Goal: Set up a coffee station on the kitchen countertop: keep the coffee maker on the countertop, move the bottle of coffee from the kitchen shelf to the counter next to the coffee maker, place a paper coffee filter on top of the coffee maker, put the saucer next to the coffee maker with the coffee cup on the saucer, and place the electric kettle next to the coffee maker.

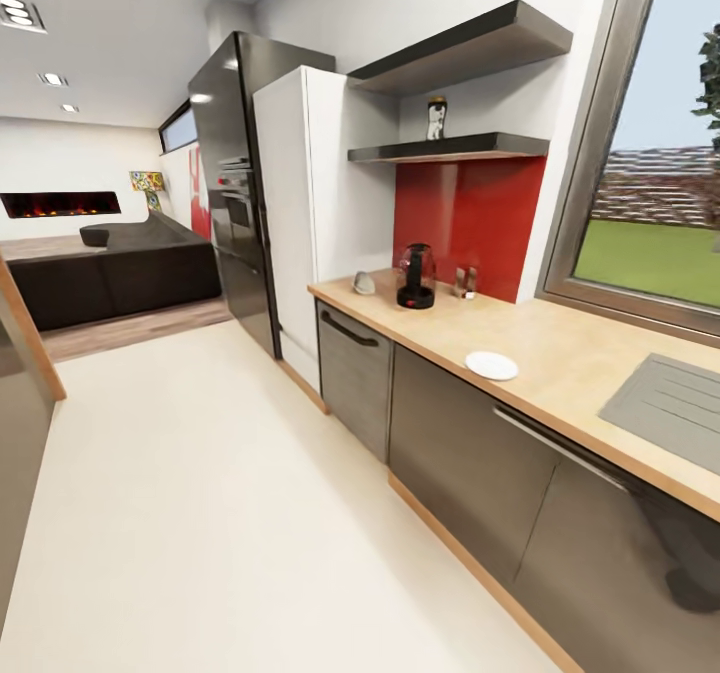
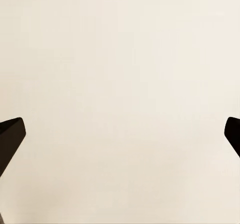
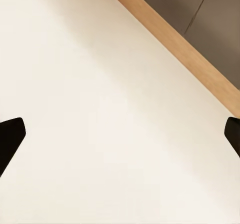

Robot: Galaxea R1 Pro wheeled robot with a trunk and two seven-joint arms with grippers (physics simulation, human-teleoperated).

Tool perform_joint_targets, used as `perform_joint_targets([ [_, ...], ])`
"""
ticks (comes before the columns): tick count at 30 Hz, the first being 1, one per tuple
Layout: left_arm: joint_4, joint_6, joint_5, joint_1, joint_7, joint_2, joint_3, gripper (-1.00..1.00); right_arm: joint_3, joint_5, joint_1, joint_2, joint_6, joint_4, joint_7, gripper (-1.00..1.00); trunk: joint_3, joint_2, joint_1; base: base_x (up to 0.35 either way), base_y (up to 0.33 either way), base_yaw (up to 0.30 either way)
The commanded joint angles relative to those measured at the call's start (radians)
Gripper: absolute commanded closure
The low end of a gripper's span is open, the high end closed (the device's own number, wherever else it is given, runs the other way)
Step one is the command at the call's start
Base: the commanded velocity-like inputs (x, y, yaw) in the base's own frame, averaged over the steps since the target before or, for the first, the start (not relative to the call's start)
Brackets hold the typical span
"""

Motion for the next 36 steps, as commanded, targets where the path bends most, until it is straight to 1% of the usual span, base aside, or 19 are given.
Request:
perform_joint_targets([
  [1,0.001,-0.003,0.004,-0.001,0.0,0.0,0.001,-1.0,-0.003,0.004,0.0,0.0,-0.003,0.0,0.0,-1.0,-0.001,0.0,0.0,0.282,0.234,0.0],
  [36,0.001,-0.004,0.004,0.0,0.0,0.001,0.001,-1.0,-0.003,0.003,0.0,0.0,-0.003,0.0,-0.001,-1.0,-0.001,0.0,0.0,0.284,0.225,-0.002],
])
